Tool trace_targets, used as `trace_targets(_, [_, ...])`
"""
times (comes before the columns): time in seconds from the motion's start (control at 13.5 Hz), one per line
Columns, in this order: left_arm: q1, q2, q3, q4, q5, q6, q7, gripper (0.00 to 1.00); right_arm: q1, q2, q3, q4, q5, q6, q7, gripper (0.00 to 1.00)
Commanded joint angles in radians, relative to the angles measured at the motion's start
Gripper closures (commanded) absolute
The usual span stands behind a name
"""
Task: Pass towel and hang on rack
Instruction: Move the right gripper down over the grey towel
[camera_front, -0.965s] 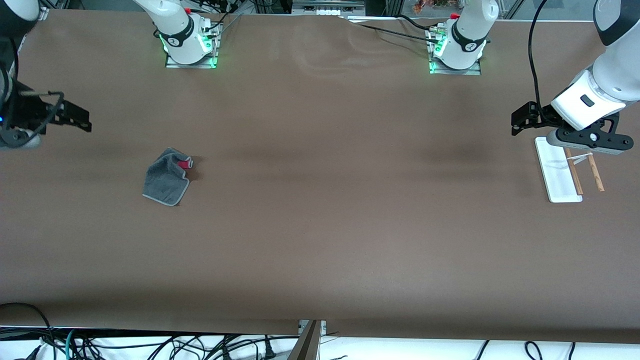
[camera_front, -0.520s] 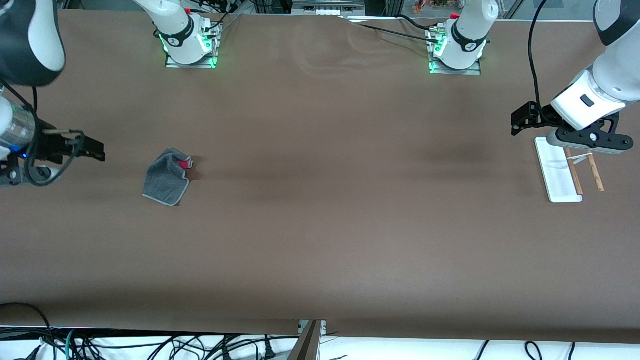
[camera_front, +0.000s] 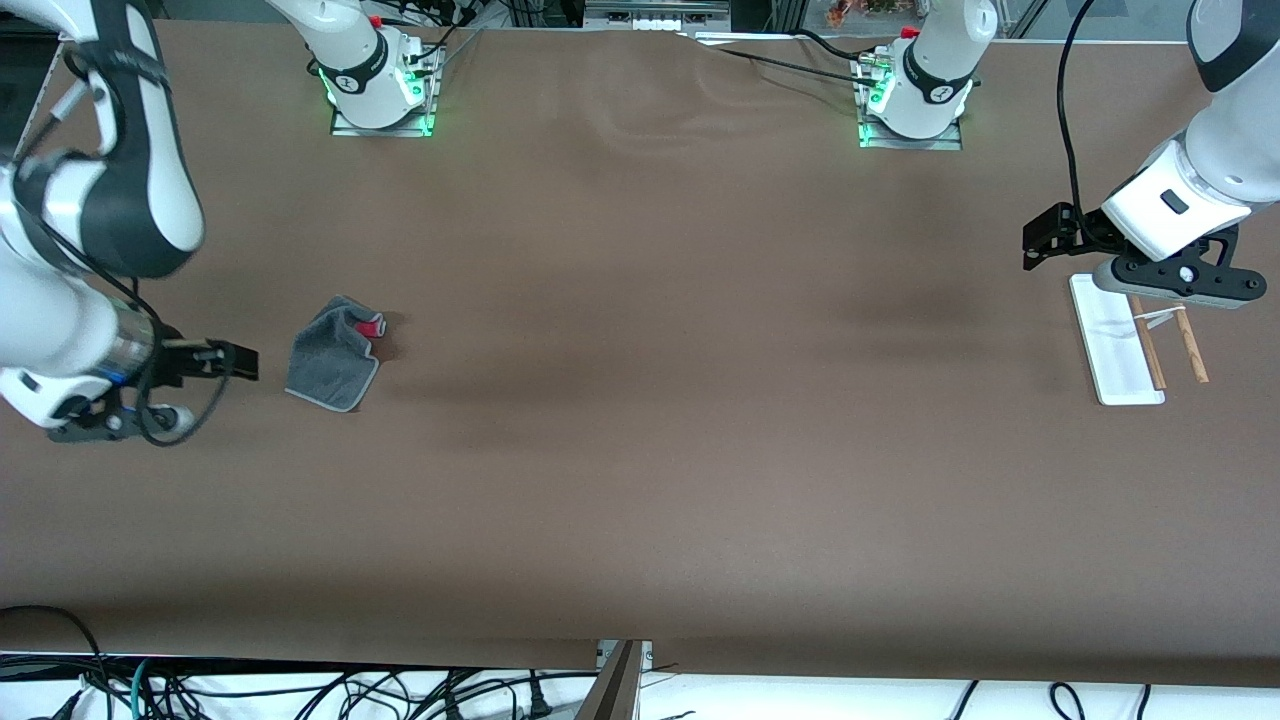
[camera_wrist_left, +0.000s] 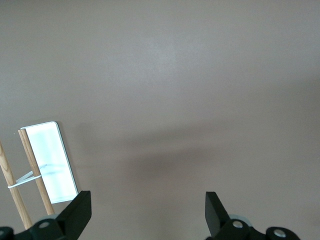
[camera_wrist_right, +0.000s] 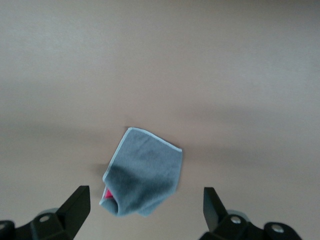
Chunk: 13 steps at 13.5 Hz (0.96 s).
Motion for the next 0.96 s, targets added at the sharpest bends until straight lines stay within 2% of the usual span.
trace_targets(0.0, [0.001, 0.006, -0.001, 0.019, 0.032, -0.019, 0.018, 0.00, 0.001, 0.074, 0.008, 0.021, -0.001, 0.067, -0.009, 0.00])
trace_targets(0.45, [0.001, 0.006, -0.001, 0.019, 0.032, -0.019, 0.018, 0.00, 0.012, 0.223, 0.008, 0.005, 0.002, 0.184, -0.011, 0.00])
trace_targets(0.89, [0.001, 0.006, -0.001, 0.019, 0.032, -0.019, 0.020, 0.00, 0.014, 0.275, 0.008, -0.041, 0.002, 0.260, -0.014, 0.00])
